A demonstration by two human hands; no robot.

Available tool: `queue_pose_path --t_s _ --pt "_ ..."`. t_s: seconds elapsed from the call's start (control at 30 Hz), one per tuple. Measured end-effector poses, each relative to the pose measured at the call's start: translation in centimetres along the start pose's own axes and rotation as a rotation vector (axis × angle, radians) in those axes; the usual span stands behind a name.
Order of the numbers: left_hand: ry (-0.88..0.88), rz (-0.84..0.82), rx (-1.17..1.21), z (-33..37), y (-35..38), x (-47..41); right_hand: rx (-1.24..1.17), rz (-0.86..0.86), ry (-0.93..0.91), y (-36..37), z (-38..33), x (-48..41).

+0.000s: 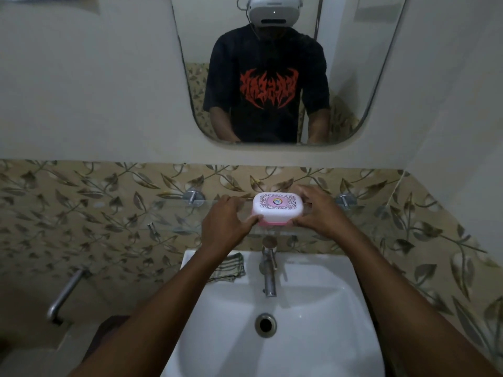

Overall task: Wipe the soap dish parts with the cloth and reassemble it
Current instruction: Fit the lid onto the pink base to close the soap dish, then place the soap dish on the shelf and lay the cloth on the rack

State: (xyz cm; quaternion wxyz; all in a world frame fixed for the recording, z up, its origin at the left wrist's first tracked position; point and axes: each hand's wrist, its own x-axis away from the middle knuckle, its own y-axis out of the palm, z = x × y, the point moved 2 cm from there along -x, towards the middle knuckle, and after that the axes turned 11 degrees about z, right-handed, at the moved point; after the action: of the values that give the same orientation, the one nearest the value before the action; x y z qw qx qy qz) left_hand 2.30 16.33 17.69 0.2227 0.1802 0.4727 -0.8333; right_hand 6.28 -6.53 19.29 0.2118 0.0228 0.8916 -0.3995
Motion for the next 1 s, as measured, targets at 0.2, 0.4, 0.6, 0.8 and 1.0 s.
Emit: queue_pose_path --t_s 0.2,0.4,0.6,0.8,1.0 --pt "-0.121 0.383 0.208 -2.4 -4.7 4.1 -0.08 0.419 -0.099 -0.4 -4.5 3.2" --pt "-0.463 0.338 0.285 -8.6 -3.5 10.1 -0.179 0.387 -0.274 6.6 -7.9 8.4" --pt "-0.787 -0.032 0.379 -13.7 0.7 15.5 -0.057 -0.075 -0.142 17.8 -5.3 9.7" --pt "-0.924 -0.159 0.43 -15.3 3.2 18.1 0.329 -0.349 -0.21 26.1 -1.7 8.3" --pt "-0.956 -0.191 0.416 -16.8 4.7 17.8 0.496 -0.443 -0.317 29.7 0.1 7.2"
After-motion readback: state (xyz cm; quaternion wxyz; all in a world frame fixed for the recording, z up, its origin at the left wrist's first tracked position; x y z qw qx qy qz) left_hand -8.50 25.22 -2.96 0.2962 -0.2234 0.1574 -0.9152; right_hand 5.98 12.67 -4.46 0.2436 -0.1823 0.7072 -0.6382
